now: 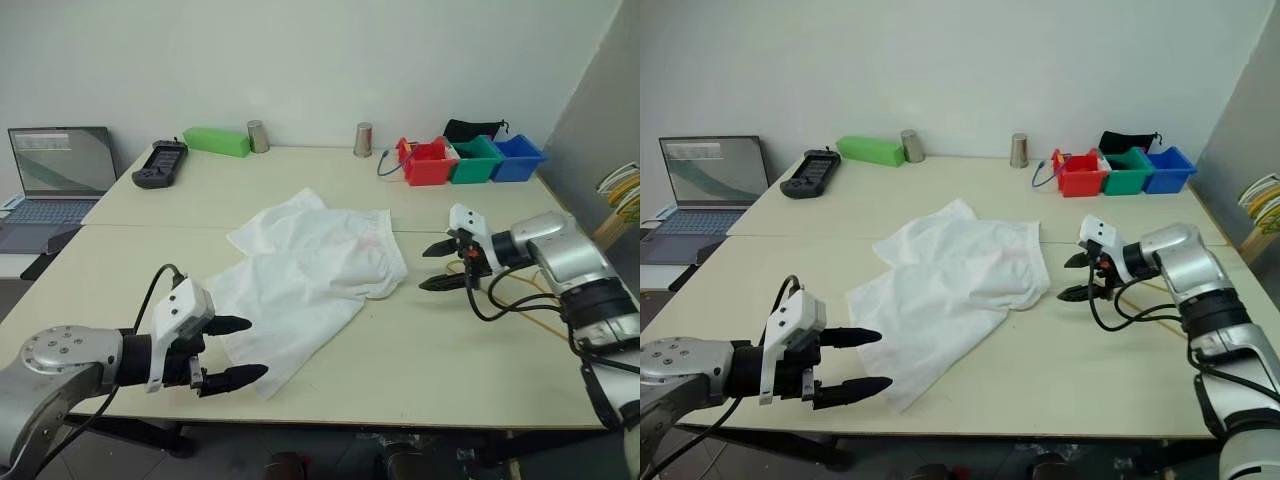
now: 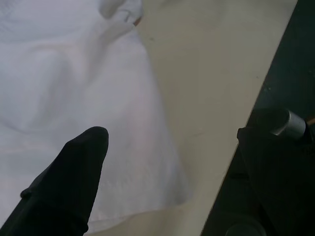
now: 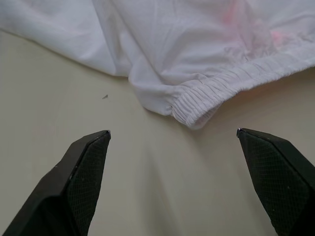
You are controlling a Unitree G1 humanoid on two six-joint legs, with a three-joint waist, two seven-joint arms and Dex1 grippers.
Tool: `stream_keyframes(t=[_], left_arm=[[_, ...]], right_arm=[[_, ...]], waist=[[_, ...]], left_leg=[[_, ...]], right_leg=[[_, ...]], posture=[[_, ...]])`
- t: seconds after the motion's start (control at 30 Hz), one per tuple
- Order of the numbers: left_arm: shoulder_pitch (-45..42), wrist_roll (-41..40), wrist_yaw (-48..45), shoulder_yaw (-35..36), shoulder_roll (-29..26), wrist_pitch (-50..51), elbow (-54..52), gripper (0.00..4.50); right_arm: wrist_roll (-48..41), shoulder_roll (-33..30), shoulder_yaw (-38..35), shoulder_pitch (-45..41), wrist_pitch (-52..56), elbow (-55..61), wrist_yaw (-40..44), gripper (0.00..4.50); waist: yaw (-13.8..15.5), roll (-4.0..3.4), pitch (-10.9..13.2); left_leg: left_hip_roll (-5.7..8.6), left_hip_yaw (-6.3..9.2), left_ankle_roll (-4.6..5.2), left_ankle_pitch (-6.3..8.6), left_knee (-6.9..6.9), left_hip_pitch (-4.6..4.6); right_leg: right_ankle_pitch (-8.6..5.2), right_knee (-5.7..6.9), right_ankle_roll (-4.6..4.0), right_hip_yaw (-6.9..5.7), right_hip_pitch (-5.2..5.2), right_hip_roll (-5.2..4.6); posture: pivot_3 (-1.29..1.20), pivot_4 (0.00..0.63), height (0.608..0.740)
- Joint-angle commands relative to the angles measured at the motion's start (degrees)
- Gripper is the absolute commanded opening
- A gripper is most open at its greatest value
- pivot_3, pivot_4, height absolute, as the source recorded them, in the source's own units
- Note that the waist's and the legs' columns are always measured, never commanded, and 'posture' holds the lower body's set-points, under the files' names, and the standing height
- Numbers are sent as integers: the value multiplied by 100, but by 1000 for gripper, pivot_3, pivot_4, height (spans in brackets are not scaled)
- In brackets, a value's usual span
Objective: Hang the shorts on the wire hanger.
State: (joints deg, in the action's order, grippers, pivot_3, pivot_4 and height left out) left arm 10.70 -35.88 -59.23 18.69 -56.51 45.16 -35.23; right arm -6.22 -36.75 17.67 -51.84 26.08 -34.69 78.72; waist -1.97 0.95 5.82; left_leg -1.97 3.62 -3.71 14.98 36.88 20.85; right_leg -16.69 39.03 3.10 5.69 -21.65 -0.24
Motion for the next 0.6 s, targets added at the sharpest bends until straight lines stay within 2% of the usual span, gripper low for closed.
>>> stream_keyframes(t=[0.03, 0.23, 0.37, 0.4, 0.5, 0.6], left_arm=[[364, 591, 28, -153, 62, -773, 194, 4500], [933, 1396, -102, -572, 73, -1861, 528, 4500], [698, 1722, -75, -944, 148, -2309, 990, 4500], [650, 1795, -66, -1014, 160, -2402, 1075, 4316], [538, 1955, -121, -1211, 193, -2653, 1345, 3818], [448, 2037, -167, -1309, 189, -2797, 1557, 3127]], right_arm=[[154, 366, 38, -390, 242, -833, -9, 4364], [292, 887, -16, -822, 159, -1733, 33, 4364], [486, 1186, -69, -1013, -74, -2372, -292, 4364], [518, 1229, -86, -1043, -127, -2492, -349, 4399], [568, 1348, -173, -1119, -208, -2773, -477, 3942], [627, 1371, -221, -1168, -339, -2904, -482, 3122]], waist=[[11, -2, 6], [30, -12, 19], [35, -17, 21], [38, -17, 21], [41, -18, 22], [40, -21, 24]], left_leg=[[0, 0, 0, 0, 0, 0], [0, -6, 0, 0, -3, 8], [0, -4, 0, 0, -10, 8], [0, -5, 0, 0, -10, 7], [0, -5, 0, 0, -10, 8], [0, -8, 0, 0, -11, 9]], right_leg=[[0, 0, 0, 0, 0, 0], [0, -4, -3, 3, -7, -1], [-1, -3, -5, 0, -9, -1], [-1, -2, -5, -1, -9, -1], [-1, -2, -4, 0, -8, -1], [0, -3, -3, 2, -10, -1]], posture=[[99, 64, 740], [122, 65, 740], [133, 65, 740], [133, 65, 740], [141, 65, 740], [132, 63, 740]])
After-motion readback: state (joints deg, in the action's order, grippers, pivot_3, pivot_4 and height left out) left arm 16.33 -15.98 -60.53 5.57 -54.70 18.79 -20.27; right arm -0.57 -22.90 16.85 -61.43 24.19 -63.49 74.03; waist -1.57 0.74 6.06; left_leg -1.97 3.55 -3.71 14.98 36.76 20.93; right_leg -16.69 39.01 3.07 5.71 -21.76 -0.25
